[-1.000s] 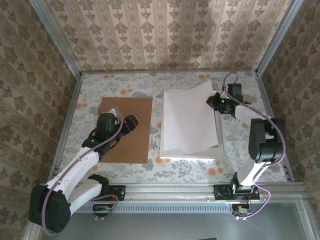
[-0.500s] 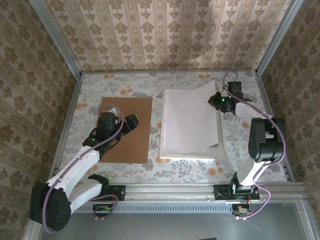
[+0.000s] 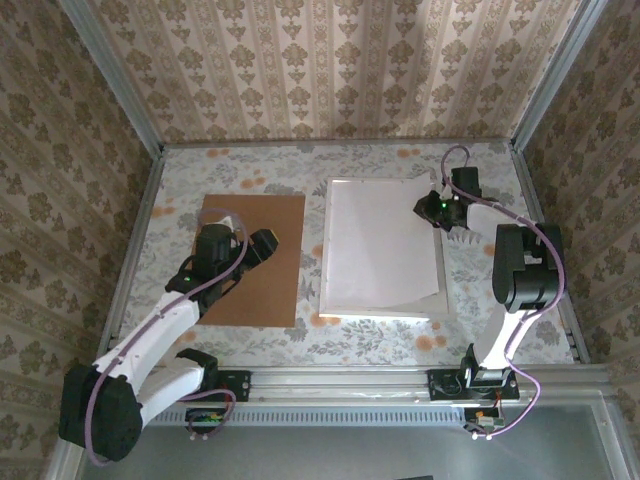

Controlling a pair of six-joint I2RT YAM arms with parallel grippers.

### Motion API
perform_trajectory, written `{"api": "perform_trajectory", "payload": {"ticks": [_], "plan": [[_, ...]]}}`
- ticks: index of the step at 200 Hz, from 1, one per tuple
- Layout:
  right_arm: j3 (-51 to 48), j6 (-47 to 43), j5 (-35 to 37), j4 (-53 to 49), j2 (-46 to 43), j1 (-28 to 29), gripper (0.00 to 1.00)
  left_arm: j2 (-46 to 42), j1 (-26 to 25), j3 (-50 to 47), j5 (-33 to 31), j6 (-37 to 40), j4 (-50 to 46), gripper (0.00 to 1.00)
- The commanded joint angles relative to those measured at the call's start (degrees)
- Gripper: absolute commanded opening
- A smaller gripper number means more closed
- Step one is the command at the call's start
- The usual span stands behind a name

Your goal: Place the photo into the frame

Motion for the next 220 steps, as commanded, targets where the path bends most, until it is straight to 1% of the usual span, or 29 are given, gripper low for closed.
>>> {"api": "perform_trajectory", "payload": {"ticks": [1, 11, 47, 86, 105, 116, 124, 132, 144, 152, 161, 172, 177, 187, 201, 211, 220], "plan": [[2.5, -2.9, 3.0, -2.5, 1.4, -0.2, 0.36, 0.8, 0.4, 1.9, 1.0, 1.8, 0.9, 0.78], [3.1, -4.5, 5.3, -4.2, 1.3, -0.2, 0.43, 1.1, 0.4, 2.0, 1.0, 2.1, 0.8, 0.78], [5.6, -9.1, 11.1, -9.5, 2.2, 0.7, 0.62, 2.6, 0.9, 3.6, 0.3, 5.4, -0.9, 0.79], [10.0, -13.0, 17.7, -15.6, 4.5, 3.1, 0.72, 5.6, 2.7, 5.7, 1.1, 8.4, -3.7, 0.81], [11.7, -14.2, 22.8, -19.0, 4.6, 3.8, 0.75, 6.6, 4.0, 6.6, 1.2, 10.1, -4.7, 0.82], [12.2, -14.8, 26.6, -20.7, 3.1, 3.8, 0.77, 7.1, 5.0, 7.5, 0.6, 11.9, -6.2, 0.83], [12.5, -15.2, 30.1, -21.7, 1.5, 3.9, 0.81, 7.7, 6.2, 8.3, 0.1, 13.3, -7.6, 0.83], [12.5, -15.6, 33.6, -22.4, -0.6, 4.1, 0.85, 8.3, 7.6, 9.2, -0.7, 14.8, -9.1, 0.84], [12.3, -16.6, 37.7, -22.7, -4.3, 5.5, 0.88, 9.6, 10.4, 10.6, -1.3, 16.3, -11.2, 0.85], [11.8, -17.3, 39.3, -22.2, -6.8, 7.6, 0.89, 10.6, 12.4, 11.4, -1.9, 17.3, -11.9, 0.86], [10.8, -17.8, 38.4, -20.6, -9.1, 11.5, 0.91, 12.3, 14.8, 12.4, -2.7, 17.7, -12.6, 0.86], [9.6, -17.1, 33.7, -17.5, -10.6, 17.6, 0.92, 15.1, 17.9, 14.0, -3.2, 18.2, -13.4, 0.86], [9.3, -16.2, 30.1, -16.1, -10.6, 20.6, 0.92, 16.7, 19.1, 15.1, -3.6, 18.6, -13.8, 0.86], [9.5, -13.3, 25.4, -13.5, -9.5, 26.8, 0.93, 20.2, 21.3, 17.4, -4.9, 19.7, -14.9, 0.86], [11.2, -8.3, 21.8, -10.1, -6.3, 34.7, 0.94, 25.4, 23.7, 21.6, -7.6, 22.0, -17.1, 0.87], [13.5, -3.9, 21.3, -9.3, -3.3, 38.7, 0.94, 29.4, 24.9, 24.4, -9.9, 23.7, -18.4, 0.88], [15.3, -0.3, 21.3, -8.2, -0.9, 41.8, 0.93, 33.3, 26.5, 26.9, -10.2, 25.1, -19.6, 0.88]]}}
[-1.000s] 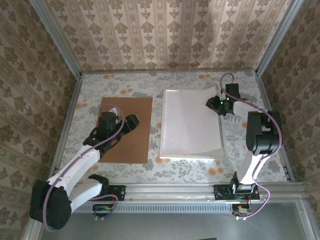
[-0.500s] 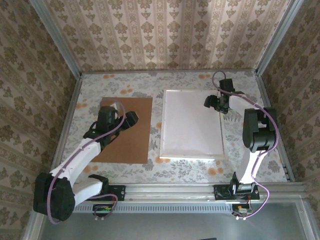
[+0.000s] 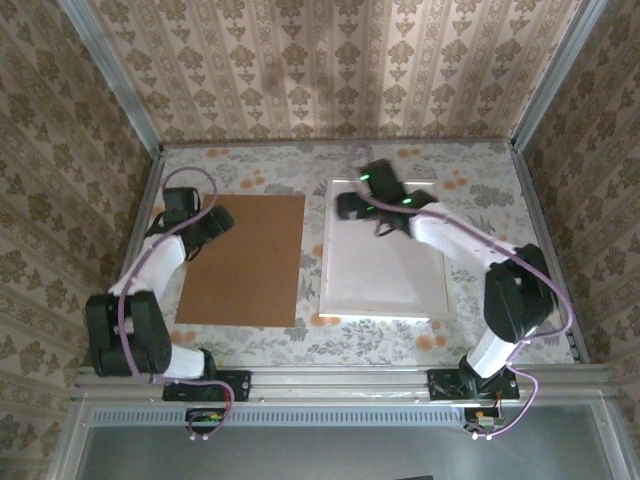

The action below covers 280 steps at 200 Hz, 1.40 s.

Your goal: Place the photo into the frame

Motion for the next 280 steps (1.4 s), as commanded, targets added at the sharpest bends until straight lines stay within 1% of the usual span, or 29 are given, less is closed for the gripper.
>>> {"api": "perform_trajectory", "payload": {"ticks": [1, 22, 38, 51, 64, 97, 112, 140, 160, 181, 187, 200, 209, 245, 280], "plan": [[2.9, 10.8, -4.9, 2.8, 6.5, 7.2, 0.93, 7.8, 3.2, 6.3, -4.6, 6.1, -5.6, 0.88], [7.3, 19.4, -1.7, 2.9, 12.9, 12.7, 0.93, 16.6, 7.0, 12.9, -0.8, 9.7, -9.6, 0.9], [11.4, 24.0, 2.2, 0.7, 17.9, 15.3, 0.93, 20.1, 8.2, 16.7, 3.1, 14.5, -10.9, 0.92], [13.2, 27.5, 3.8, 0.0, 21.0, 16.0, 0.93, 22.9, 8.8, 20.1, 6.2, 18.7, -13.4, 0.93], [14.9, 29.3, 6.0, -1.4, 23.8, 16.5, 0.94, 25.4, 9.4, 23.0, 7.6, 21.9, -16.2, 0.93], [18.0, 31.1, 6.8, -2.6, 28.8, 16.7, 0.93, 29.5, 10.4, 26.1, 11.0, 25.5, -19.0, 0.93], [20.2, 32.1, 5.6, -3.7, 31.0, 16.7, 0.93, 31.0, 10.5, 27.4, 9.7, 26.1, -20.7, 0.94], [22.6, 34.3, 2.5, -3.2, 34.3, 17.3, 0.9, 33.3, 10.5, 28.4, 9.1, 26.4, -22.2, 0.93], [23.0, 36.3, 0.7, -2.3, 35.5, 17.5, 0.87, 33.2, 10.4, 26.0, 11.9, 25.8, -20.8, 0.92], [23.0, 37.9, -0.9, -0.6, 36.0, 17.5, 0.83, 32.3, 9.8, 22.7, 14.1, 24.9, -18.6, 0.87], [23.0, 38.2, -1.0, -0.2, 36.0, 17.5, 0.82, 31.9, 9.8, 21.7, 15.3, 24.4, -17.8, 0.85], [22.9, 38.9, -1.2, 0.8, 35.9, 17.4, 0.81, 30.6, 10.0, 18.8, 20.3, 23.2, -14.1, 0.82], [22.6, 39.4, -1.4, 1.5, 35.8, 17.3, 0.81, 29.9, 9.9, 17.1, 22.2, 22.1, -12.4, 0.79], [19.7, 41.0, -1.7, 6.9, 34.2, 16.3, 0.8, 27.2, 10.1, 13.5, 26.8, 19.4, -8.1, 0.74], [15.0, 42.3, -2.8, 12.8, 31.5, 14.8, 0.79, 22.6, 11.3, 10.6, 31.8, 14.1, -1.7, 0.72]]}}
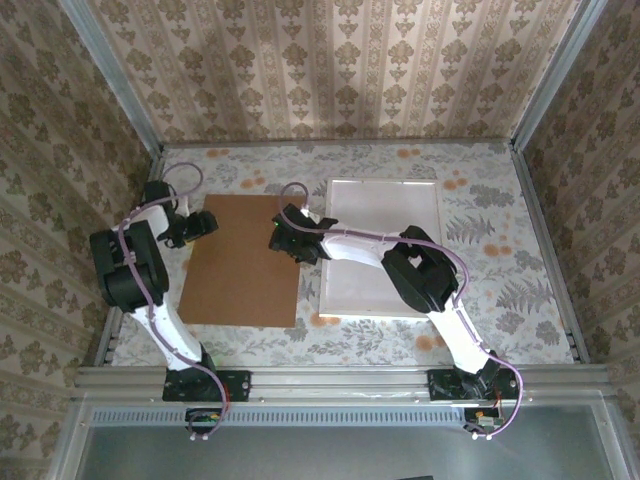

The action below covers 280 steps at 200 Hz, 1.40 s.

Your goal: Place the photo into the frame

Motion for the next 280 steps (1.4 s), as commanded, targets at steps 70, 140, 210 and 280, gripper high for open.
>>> {"api": "perform_trajectory", "payload": {"ticks": [70, 140, 210, 280], "plan": [[-10.5, -3.3, -12.0, 20.3, -1.8, -4.3, 0.86, -12.0, 2.2, -11.8, 22.6, -21.9, 17.0, 0.71], [-10.3, -7.0, -17.3, 22.3, 0.3, -6.8, 0.94, -25.7, 1.9, -18.2, 26.7, -32.0, 16.6, 0.71], [-11.2, -6.2, -22.2, 27.9, 2.2, -9.2, 0.95, -36.2, 0.7, -16.5, 24.6, -27.7, -6.3, 0.72], [-10.6, -4.0, -27.0, 33.2, 4.2, -10.4, 0.95, -42.9, 2.9, -21.0, 30.9, -28.8, -11.3, 0.72]]}}
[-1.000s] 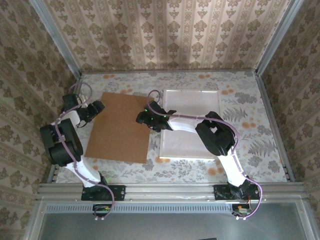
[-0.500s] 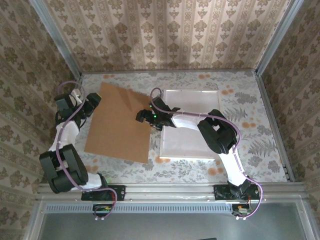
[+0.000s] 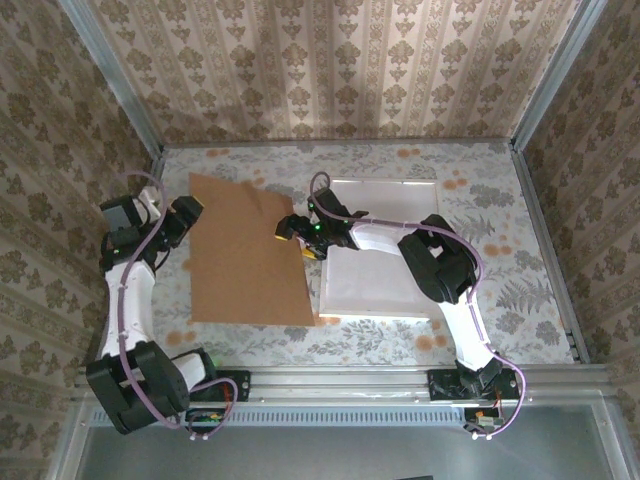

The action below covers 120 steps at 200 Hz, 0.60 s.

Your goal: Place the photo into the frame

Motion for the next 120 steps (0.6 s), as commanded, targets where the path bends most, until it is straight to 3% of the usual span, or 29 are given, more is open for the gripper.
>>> {"api": "perform_trajectory", "payload": {"ticks": [1, 35, 79, 120], "plan": [[-0.2, -2.7, 3.3, 15.9, 7.3, -0.3, 0.94, 0.6, -1.5, -4.5, 13.7, -2.7, -12.6, 0.72], [-0.3, -2.0, 3.0, 17.2, 8.0, -0.4, 0.94, 0.7, 0.5, -4.8, 17.5, -4.9, -10.9, 0.7], [0.1, -2.9, 2.3, 17.5, 8.3, -0.5, 0.92, 3.9, 3.0, -2.8, 20.8, 0.5, -17.8, 0.69], [-0.1, -2.8, 1.4, 19.6, 8.7, -0.8, 0.91, -1.2, 3.3, -7.2, 22.1, -12.7, -5.6, 0.68]]}}
